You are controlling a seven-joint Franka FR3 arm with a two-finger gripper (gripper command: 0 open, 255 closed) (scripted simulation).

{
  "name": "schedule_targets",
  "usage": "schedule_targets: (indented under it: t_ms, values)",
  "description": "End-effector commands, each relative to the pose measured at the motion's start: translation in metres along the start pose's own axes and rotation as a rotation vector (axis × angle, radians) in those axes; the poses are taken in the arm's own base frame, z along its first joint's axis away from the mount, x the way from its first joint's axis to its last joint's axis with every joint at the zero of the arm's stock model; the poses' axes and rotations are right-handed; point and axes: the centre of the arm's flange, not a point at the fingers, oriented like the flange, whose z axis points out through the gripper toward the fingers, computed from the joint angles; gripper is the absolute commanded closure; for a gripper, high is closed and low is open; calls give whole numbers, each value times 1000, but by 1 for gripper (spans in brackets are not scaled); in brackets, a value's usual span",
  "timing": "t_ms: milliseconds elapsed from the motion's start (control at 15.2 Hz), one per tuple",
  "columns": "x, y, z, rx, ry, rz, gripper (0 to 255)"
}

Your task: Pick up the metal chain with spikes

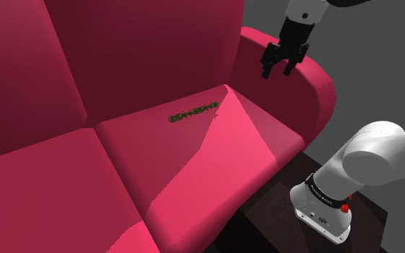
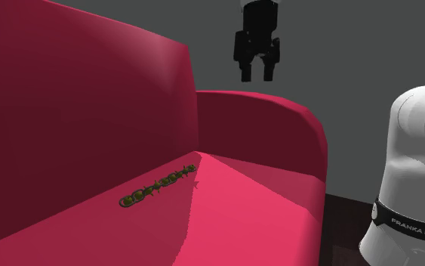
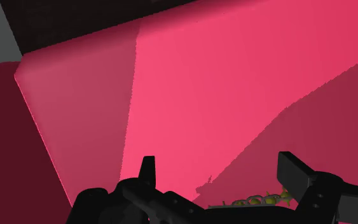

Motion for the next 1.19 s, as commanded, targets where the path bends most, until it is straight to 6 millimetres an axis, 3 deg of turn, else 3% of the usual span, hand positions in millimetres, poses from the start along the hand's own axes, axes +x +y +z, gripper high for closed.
schedule_targets:
  t_ms: [0, 594, 1122]
  values:
    - [15, -17, 18, -7, 1, 61, 0]
    - [85, -78, 97, -44, 0, 316, 0]
    - [158, -113, 169, -77, -1, 543, 0]
